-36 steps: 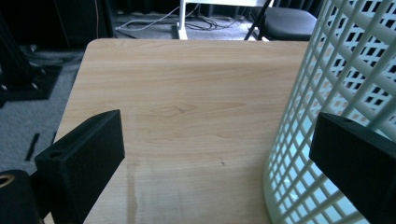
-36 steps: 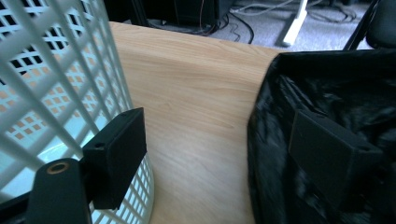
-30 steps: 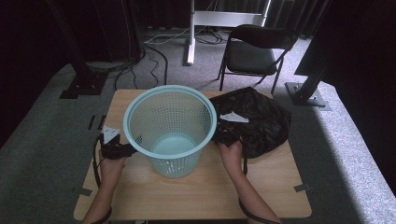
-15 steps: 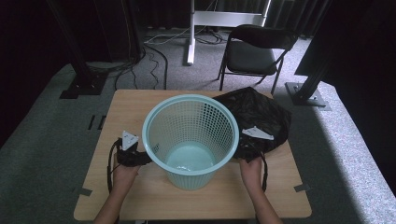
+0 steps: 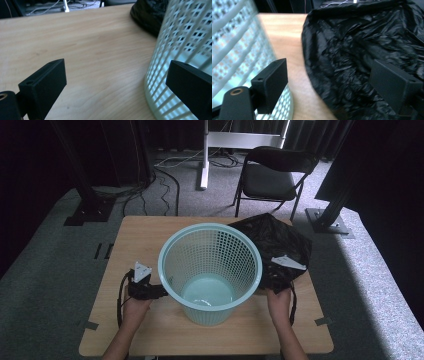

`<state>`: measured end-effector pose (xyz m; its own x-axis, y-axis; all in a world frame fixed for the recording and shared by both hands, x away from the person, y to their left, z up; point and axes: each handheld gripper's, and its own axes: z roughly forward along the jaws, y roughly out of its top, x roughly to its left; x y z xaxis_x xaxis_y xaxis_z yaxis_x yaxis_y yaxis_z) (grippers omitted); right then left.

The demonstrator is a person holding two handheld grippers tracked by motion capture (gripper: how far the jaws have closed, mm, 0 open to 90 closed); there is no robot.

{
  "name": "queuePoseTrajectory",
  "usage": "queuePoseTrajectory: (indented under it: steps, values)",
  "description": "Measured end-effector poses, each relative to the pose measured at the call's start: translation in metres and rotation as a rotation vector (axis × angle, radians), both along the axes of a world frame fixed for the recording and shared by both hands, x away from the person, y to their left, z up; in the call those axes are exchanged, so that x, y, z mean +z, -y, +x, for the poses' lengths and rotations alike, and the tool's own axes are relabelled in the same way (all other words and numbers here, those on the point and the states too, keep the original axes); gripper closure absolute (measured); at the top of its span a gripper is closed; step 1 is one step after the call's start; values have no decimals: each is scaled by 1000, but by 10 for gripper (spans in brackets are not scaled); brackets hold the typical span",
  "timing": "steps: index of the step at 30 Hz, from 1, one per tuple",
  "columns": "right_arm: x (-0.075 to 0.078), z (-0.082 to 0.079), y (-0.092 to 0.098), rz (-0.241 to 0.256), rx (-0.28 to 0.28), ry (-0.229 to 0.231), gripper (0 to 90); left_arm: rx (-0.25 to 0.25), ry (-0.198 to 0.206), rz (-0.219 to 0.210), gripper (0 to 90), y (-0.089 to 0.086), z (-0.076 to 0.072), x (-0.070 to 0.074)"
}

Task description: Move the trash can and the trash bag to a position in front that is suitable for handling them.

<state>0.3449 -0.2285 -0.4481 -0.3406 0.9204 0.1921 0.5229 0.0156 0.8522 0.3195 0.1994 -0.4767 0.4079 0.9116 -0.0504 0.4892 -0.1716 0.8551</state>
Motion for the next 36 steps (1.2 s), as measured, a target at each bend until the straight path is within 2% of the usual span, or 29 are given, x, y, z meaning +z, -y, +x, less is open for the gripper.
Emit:
queuePoseTrajectory:
  steps: [3,5,7,8,10,11,14,16,18,20,22,23,28,30,33,34,35,36]
  values:
    - [6,18,19,70,-27,-53,127,17,-38,-9,31,-10,-2,-12]
    - [11,31,30,94,-45,-72,134,16,-59,-15,31,-14,-7,-18]
    - [16,46,37,77,-59,-93,134,21,-64,-14,31,-16,-13,-23]
    - [17,53,40,66,-78,-84,134,17,-69,-8,31,-18,-17,-26]
    - [15,67,47,87,-75,-90,128,18,-80,16,31,-21,-21,-31]
    - [14,73,49,74,-99,-96,128,21,-82,9,31,-23,-23,-35]
    - [6,93,48,9,-119,-128,128,29,-101,-26,31,-31,-28,-43]
    - [1,105,45,-34,-133,-138,128,21,-115,-8,31,-35,-33,-46]
    - [-4,117,42,-57,-141,-148,128,27,-105,-1,31,-37,-39,-48]
    - [-9,129,37,-101,-147,-162,127,36,-99,-10,31,-39,-43,-48]
    - [-16,139,34,-117,-146,-186,126,34,-101,-2,31,-43,-47,-49]
    - [-19,143,32,-137,-144,-193,124,34,-96,-19,31,-44,-48,-51]
    - [-42,152,23,-204,-133,-247,123,42,-109,-30,31,-50,-54,-56]
    - [-54,152,22,-223,-158,-278,123,42,-111,-34,32,-52,-55,-56]
    - [-72,150,20,-243,-143,-310,123,52,-101,-27,31,-53,-57,-57]
    - [-77,148,20,-254,-142,-307,124,60,-96,-30,31,-54,-58,-56]
    - [-81,147,21,-254,-147,-301,125,62,-90,-29,31,-55,-58,-57]
    - [-85,145,23,-229,-151,-306,125,57,-92,-24,31,-55,-59,-56]
